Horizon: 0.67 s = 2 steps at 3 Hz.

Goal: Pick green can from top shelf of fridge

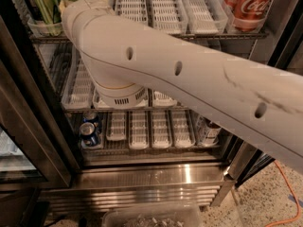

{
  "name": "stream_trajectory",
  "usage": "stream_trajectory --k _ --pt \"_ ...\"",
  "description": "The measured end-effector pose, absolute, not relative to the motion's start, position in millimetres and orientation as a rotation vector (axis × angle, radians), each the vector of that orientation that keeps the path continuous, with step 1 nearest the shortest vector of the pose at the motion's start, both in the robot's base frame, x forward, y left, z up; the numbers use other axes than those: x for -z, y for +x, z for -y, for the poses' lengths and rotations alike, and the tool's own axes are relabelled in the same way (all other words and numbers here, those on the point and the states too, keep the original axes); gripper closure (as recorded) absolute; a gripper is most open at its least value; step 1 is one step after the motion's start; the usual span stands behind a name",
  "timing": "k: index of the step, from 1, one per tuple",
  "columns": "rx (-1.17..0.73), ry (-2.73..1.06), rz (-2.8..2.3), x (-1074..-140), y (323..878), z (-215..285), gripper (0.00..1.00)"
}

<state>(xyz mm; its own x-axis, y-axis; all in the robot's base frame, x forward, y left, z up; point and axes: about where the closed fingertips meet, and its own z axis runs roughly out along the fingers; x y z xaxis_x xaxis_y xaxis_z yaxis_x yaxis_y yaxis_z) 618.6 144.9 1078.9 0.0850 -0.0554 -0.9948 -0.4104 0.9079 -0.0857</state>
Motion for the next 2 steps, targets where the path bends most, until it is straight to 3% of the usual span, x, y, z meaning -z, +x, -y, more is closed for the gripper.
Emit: stream_trajectory --k 2 --pt "-0.275 -0.435 -1.316 -1103 611 -144 1.0"
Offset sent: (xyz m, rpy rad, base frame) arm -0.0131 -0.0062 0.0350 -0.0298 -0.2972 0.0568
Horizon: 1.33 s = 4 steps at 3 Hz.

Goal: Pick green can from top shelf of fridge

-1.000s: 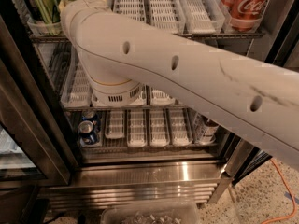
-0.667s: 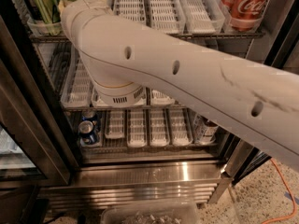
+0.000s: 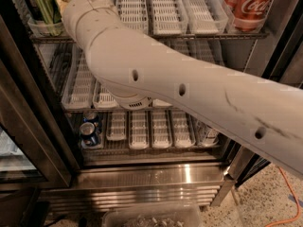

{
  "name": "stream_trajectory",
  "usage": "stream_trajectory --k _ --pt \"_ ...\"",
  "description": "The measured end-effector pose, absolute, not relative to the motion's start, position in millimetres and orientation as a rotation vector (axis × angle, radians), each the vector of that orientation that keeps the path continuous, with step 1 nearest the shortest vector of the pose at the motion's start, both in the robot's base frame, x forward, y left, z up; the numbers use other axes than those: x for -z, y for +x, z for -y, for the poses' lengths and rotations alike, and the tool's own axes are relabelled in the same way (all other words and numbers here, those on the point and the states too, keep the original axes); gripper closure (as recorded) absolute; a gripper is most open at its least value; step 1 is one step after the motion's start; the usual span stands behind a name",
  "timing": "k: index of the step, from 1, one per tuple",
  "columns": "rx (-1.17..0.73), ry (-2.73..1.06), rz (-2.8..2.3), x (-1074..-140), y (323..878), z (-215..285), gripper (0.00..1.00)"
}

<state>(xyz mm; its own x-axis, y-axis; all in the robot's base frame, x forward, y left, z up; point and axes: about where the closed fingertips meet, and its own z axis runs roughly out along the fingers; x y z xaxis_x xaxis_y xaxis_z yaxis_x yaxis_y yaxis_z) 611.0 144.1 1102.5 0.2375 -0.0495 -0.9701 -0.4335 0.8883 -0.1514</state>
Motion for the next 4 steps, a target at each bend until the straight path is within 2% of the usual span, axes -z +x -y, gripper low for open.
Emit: stream_trajectory --k 2,4 --pt "-0.224 -0.388 -1.23 -1127 604 -129 1.0" --pt "-0.273 -0.301 -1.356 -1123 579 -88 1.0"
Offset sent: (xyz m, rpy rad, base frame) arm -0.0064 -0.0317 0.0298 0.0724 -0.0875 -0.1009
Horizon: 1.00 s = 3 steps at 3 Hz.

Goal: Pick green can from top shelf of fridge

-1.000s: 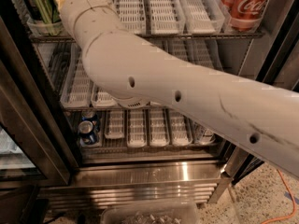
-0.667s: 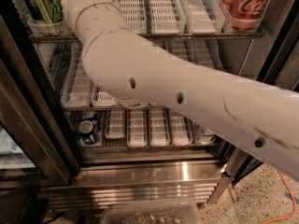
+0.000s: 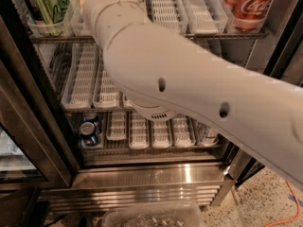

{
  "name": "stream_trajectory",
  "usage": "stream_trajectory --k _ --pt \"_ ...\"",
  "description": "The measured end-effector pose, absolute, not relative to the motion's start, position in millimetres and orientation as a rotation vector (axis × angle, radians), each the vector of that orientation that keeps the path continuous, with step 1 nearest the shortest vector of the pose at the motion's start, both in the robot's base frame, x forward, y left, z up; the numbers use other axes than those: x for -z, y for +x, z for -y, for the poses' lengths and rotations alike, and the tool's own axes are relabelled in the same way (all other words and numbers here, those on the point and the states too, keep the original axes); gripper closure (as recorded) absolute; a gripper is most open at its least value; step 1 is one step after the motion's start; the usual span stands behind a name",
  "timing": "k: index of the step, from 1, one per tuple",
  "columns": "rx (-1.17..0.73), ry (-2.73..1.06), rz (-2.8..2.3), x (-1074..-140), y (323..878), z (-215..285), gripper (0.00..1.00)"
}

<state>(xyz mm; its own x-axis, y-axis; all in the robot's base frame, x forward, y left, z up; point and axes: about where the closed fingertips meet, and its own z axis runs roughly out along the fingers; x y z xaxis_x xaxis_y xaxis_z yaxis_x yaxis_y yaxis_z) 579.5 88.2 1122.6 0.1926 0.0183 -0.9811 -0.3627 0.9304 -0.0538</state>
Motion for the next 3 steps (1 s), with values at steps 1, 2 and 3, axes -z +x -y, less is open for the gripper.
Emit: stream_trajectory --k 1,2,3 --pt "-0.316 -0.252 -1.45 -1115 564 -61 1.0" --pt "-0.346 -0.243 -1.533 -1103 550 -34 1.0" --pt "-0.373 -0.28 -1.599 -1084 539 -9 1.0"
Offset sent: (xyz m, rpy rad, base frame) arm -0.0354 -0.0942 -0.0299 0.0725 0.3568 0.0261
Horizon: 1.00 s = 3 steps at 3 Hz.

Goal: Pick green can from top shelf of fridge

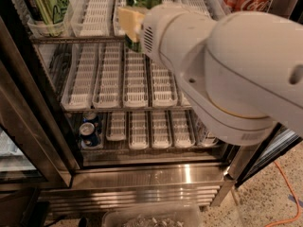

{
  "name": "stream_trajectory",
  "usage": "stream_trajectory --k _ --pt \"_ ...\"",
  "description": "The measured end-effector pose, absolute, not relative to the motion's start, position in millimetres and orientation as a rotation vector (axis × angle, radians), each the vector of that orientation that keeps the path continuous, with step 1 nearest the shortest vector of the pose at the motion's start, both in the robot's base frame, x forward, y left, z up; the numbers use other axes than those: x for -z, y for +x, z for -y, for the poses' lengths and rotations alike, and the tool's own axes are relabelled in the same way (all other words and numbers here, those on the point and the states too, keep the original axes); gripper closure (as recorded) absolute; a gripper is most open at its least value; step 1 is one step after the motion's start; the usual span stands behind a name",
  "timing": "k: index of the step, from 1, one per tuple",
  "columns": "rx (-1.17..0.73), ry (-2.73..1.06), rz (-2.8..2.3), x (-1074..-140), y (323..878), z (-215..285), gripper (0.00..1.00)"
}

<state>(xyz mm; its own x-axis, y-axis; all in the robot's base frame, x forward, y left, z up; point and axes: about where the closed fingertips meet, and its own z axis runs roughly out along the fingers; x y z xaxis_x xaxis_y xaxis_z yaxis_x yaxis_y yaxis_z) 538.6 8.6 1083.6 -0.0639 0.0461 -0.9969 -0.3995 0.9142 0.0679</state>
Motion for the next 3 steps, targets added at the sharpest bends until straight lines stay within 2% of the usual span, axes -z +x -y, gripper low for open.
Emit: stream_trajectory --k 2,3 --pt "-0.461 -0.466 -1.713 -1016 520 13 1.0" --pt "-0.583 -0.549 -1.731 -1026 529 14 1.0"
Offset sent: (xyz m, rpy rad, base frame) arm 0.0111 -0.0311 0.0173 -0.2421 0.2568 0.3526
